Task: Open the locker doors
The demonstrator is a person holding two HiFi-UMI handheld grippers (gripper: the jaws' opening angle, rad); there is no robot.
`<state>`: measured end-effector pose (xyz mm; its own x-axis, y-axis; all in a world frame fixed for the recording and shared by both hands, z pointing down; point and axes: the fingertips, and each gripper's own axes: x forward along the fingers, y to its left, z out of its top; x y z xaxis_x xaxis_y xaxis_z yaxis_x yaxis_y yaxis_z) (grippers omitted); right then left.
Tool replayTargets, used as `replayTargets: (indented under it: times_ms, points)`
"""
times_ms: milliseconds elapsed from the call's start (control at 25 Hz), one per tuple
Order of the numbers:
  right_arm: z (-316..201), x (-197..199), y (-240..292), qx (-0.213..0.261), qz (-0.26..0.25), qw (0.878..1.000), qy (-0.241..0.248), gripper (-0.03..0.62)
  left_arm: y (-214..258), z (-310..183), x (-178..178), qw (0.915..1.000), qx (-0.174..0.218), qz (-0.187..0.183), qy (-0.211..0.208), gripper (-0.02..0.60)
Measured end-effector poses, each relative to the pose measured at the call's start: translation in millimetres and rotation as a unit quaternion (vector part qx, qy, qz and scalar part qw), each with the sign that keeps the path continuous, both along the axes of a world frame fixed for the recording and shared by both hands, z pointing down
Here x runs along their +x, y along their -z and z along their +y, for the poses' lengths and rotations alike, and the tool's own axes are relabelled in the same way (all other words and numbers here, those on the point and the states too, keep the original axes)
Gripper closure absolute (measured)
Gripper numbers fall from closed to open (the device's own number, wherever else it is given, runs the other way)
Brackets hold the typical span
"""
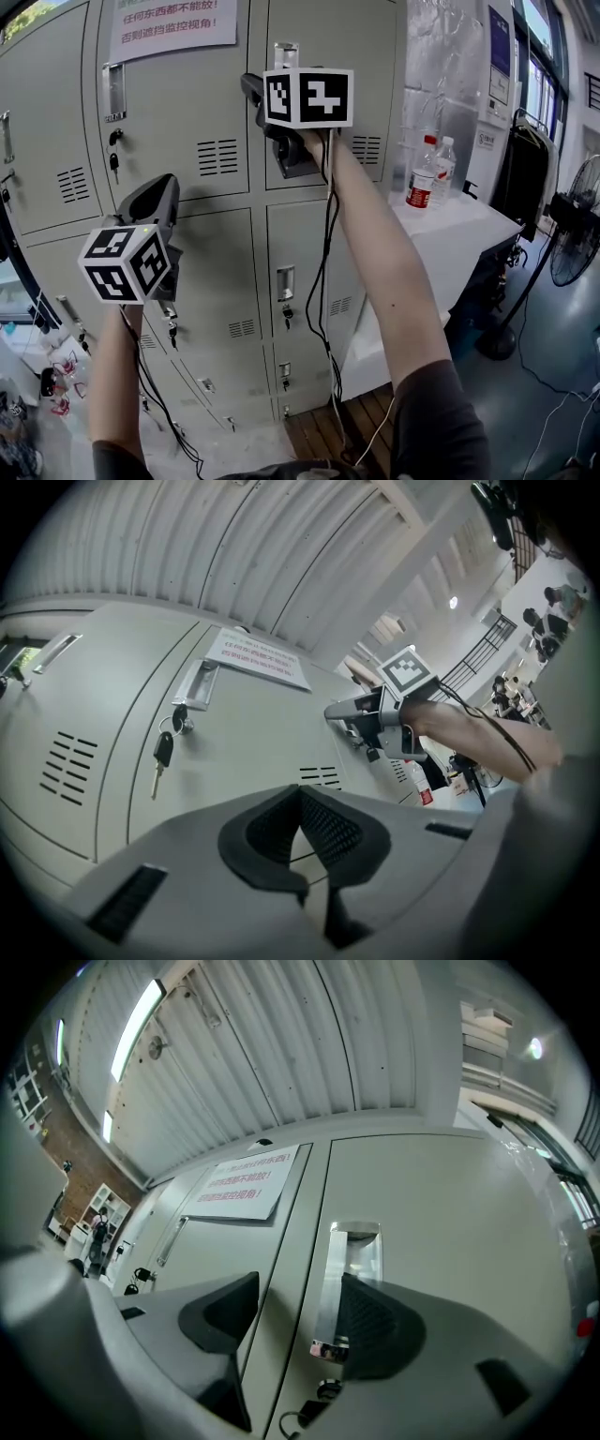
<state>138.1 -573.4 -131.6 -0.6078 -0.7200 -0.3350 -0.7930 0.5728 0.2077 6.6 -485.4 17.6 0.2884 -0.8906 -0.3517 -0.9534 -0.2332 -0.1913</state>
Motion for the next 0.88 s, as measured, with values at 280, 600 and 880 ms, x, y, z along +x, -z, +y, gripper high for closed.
replayTargets:
  times_ms: [280,600,880]
  points:
    - [1,1,0,0.008,-0.025,1.0,-0.003,0.306,-7,7,8,0.9998,-0.008,-0.012,-0.016,0.572]
    - [19,22,3,0.011,-0.039,0.998,-0.049,0.418,-11,12,10,0.9992,-0.018,-0.01,-0.034,0.572]
    - [35,35,2,0.014,-0.042,0.997,-0.064,0.448,-14,19,27,0.9978,-0.018,-0.021,-0.06,0.572]
